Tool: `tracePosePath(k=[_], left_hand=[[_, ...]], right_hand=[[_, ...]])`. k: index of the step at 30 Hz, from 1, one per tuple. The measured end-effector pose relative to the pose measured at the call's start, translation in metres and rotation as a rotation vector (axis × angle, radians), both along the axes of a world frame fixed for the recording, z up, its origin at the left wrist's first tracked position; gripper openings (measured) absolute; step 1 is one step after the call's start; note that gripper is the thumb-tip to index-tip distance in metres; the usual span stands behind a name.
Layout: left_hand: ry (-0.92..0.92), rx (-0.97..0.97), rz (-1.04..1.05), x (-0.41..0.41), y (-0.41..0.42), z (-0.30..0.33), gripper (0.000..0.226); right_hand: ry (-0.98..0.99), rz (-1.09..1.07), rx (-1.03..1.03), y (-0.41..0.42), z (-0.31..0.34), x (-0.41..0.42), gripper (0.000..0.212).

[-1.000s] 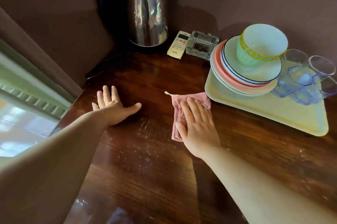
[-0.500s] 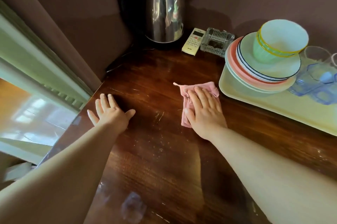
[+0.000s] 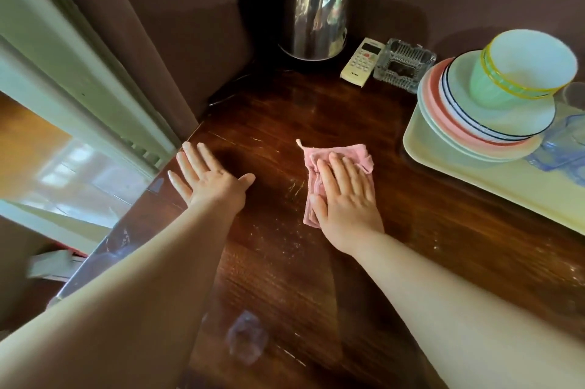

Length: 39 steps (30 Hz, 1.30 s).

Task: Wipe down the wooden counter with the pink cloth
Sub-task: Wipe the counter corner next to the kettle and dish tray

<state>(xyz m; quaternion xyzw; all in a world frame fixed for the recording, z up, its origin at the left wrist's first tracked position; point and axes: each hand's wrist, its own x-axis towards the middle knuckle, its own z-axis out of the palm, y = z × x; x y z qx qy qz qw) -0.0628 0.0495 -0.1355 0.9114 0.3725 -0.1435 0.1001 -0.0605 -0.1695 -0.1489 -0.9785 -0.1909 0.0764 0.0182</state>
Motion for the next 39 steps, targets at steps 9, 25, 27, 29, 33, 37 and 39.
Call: tracePosePath(k=[9,25,27,29,33,37,39], left_hand=[[0.095,-0.122,-0.024,0.007,0.014,0.006,0.108],[0.061,-0.083,0.048,0.004,0.068,0.015,0.121],[0.071,-0.107,0.039,0.003,0.070,0.017,0.120],[0.073,-0.116,0.041,0.004,0.071,0.017,0.118],[0.017,-0.160,0.053,0.002,0.073,0.014,0.112],[-0.035,-0.159,0.021,-0.001,0.079,0.007,0.109],[-0.064,-0.170,0.024,-0.001,0.084,0.004,0.110]], right_hand=[[0.063,0.018,0.030,0.029,0.005,0.023,0.061],[0.019,0.204,0.076,0.050,0.003,-0.018,0.065],[0.021,0.226,0.078,0.054,-0.001,-0.010,0.065],[0.016,0.225,0.047,0.071,0.000,0.011,0.066],[0.030,0.186,0.015,0.092,0.001,0.021,0.063],[0.031,0.258,0.069,0.080,0.001,-0.014,0.067],[0.037,0.270,0.072,0.093,0.001,0.001,0.065]])
